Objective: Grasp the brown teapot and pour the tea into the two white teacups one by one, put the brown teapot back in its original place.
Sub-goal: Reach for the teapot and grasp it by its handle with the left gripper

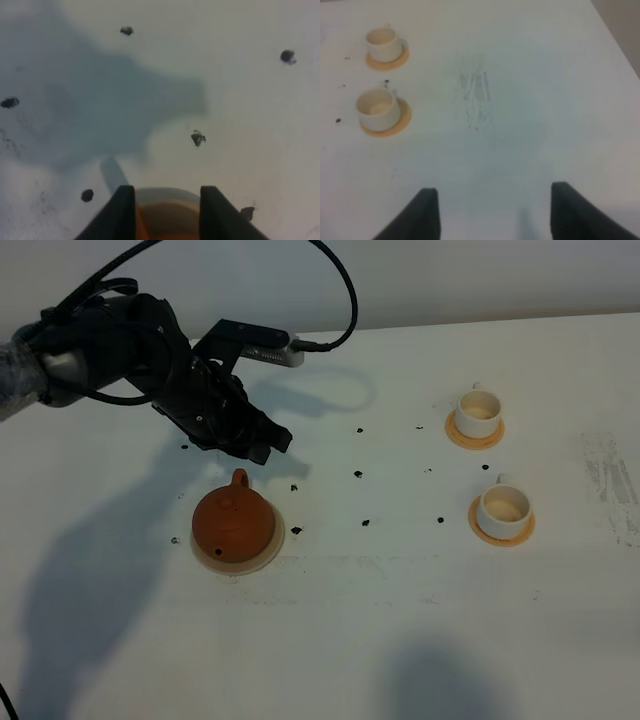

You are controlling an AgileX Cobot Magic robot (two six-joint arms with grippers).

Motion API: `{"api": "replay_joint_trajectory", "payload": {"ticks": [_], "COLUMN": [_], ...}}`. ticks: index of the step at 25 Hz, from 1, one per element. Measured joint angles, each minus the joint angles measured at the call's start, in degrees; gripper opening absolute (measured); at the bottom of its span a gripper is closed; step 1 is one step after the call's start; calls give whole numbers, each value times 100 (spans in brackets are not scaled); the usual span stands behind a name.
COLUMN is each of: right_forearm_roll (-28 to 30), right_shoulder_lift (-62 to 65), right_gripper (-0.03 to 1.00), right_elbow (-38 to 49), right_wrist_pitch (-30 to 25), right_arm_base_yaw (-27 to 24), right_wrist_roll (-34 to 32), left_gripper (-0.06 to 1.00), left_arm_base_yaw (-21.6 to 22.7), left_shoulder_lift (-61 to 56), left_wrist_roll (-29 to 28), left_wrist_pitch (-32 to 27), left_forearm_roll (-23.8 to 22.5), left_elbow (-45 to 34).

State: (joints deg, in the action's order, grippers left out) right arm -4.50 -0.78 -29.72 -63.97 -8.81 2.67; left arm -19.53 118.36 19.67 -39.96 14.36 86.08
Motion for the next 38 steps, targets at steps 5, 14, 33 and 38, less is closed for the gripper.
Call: {"api": "replay_joint_trajectory", "payload": {"ticks": [5,14,33,38], "right_forearm_roll": [0,0,0,0], "right_shoulder_lift": [0,0,0,0], "right_gripper": [48,48,48,48], "right_elbow": [0,0,0,0], "right_wrist_pitch": [0,0,0,0], "right_arm_base_yaw": [0,0,0,0], "right_wrist_roll": [0,0,0,0], "left_gripper": [30,30,30,30], "left_arm_base_yaw": [0,0,0,0], "left_shoulder_lift": [5,10,58,248], "left_wrist_roll": [-11,-124,-149,-149], "left_wrist_pitch": [-59,-388,88,20], "left_forearm_roll": [-187,-535,-626,-570], "left_elbow": [0,0,0,0]}}
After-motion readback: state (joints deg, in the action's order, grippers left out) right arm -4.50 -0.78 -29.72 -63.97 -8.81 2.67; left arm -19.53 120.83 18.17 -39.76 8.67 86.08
